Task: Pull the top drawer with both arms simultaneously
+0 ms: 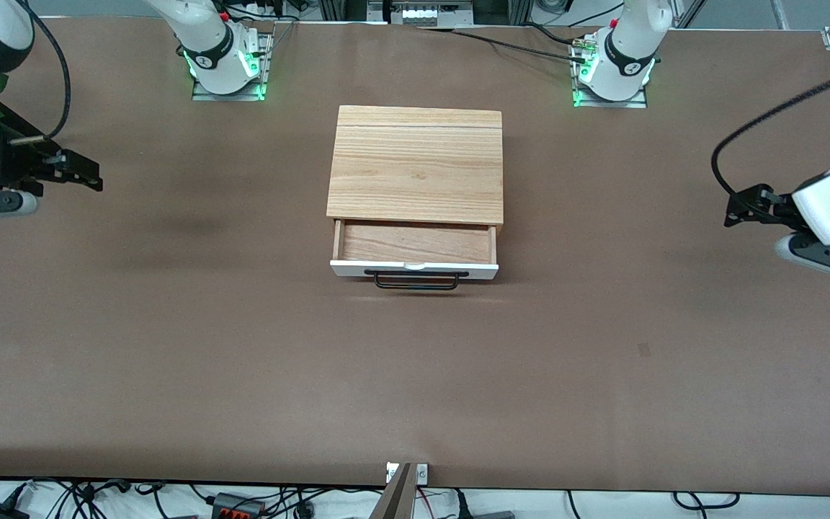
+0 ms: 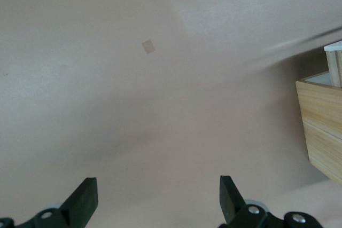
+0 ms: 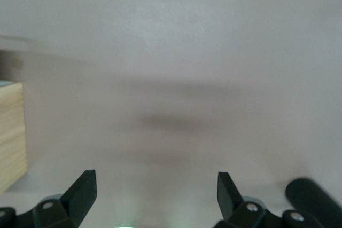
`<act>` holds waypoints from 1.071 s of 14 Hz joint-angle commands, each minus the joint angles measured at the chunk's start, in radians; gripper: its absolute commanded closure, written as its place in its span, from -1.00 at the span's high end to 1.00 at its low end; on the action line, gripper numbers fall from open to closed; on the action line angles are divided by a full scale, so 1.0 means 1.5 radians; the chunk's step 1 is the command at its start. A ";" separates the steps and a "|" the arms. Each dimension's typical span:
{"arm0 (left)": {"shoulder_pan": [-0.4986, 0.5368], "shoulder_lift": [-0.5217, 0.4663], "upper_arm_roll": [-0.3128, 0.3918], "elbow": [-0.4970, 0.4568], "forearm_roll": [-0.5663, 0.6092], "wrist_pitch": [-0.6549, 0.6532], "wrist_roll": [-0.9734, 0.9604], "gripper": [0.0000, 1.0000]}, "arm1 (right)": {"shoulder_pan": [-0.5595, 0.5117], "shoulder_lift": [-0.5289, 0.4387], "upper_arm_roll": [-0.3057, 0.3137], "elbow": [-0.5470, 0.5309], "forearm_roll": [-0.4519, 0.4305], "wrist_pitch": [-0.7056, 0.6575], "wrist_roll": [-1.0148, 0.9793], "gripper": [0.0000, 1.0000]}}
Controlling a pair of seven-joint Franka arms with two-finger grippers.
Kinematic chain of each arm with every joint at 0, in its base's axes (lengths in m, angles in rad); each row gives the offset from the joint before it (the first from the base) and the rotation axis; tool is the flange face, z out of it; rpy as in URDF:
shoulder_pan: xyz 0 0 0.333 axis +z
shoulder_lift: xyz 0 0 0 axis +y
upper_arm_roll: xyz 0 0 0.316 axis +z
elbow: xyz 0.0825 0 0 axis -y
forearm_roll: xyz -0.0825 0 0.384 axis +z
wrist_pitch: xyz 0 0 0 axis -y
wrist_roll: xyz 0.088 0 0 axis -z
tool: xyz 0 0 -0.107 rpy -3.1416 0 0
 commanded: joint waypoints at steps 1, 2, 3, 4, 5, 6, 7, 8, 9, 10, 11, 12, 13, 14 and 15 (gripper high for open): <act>-0.001 -0.177 -0.003 -0.255 0.010 0.098 -0.060 1.00 | -0.016 -0.025 0.014 -0.023 0.005 0.013 0.058 1.00; -0.004 -0.192 -0.005 -0.271 0.011 0.097 -0.124 1.00 | -0.015 -0.025 0.014 -0.008 0.004 0.015 0.055 1.00; -0.005 -0.191 -0.013 -0.268 0.011 0.092 -0.174 1.00 | -0.015 -0.025 0.014 0.007 0.004 0.021 0.061 1.00; -0.006 -0.190 -0.017 -0.267 0.011 0.093 -0.180 1.00 | -0.015 -0.021 0.014 0.017 0.004 0.021 0.056 1.00; -0.006 -0.188 -0.018 -0.266 0.009 0.095 -0.180 1.00 | -0.015 -0.021 0.014 0.021 0.006 0.017 0.065 1.00; -0.006 -0.187 -0.018 -0.265 0.009 0.095 -0.184 1.00 | -0.011 -0.022 0.013 0.024 0.006 0.013 0.064 1.00; -0.005 -0.186 -0.017 -0.263 -0.012 0.094 -0.185 1.00 | -0.008 -0.022 0.009 0.024 0.006 0.009 0.062 1.00; -0.004 -0.186 -0.014 -0.263 -0.037 0.093 -0.186 1.00 | -0.008 -0.022 0.005 0.024 0.006 0.009 0.062 1.00; -0.004 -0.186 -0.014 -0.265 -0.043 0.092 -0.187 1.00 | -0.008 -0.021 0.003 0.025 0.007 0.009 0.061 1.00; -0.004 -0.187 -0.016 -0.264 -0.042 0.089 -0.189 1.00 | -0.008 -0.018 0.003 0.029 0.007 0.009 0.061 1.00; -0.003 -0.188 -0.016 -0.264 -0.042 0.082 -0.190 1.00 | -0.007 -0.013 0.003 0.029 0.008 0.008 0.058 1.00; -0.001 -0.188 -0.017 -0.264 -0.043 0.075 -0.190 1.00 | -0.005 -0.013 0.007 0.030 0.008 0.008 0.058 1.00; 0.000 -0.186 -0.017 -0.262 -0.044 0.074 -0.187 1.00 | -0.005 -0.014 0.008 0.030 0.008 0.005 0.058 1.00; -0.003 -0.179 -0.014 -0.260 -0.045 0.074 -0.184 1.00 | -0.005 -0.013 0.009 0.031 0.009 -0.003 0.059 1.00; -0.005 -0.175 -0.013 -0.254 -0.046 0.073 -0.186 1.00 | -0.004 -0.013 0.010 0.036 0.019 -0.005 0.059 1.00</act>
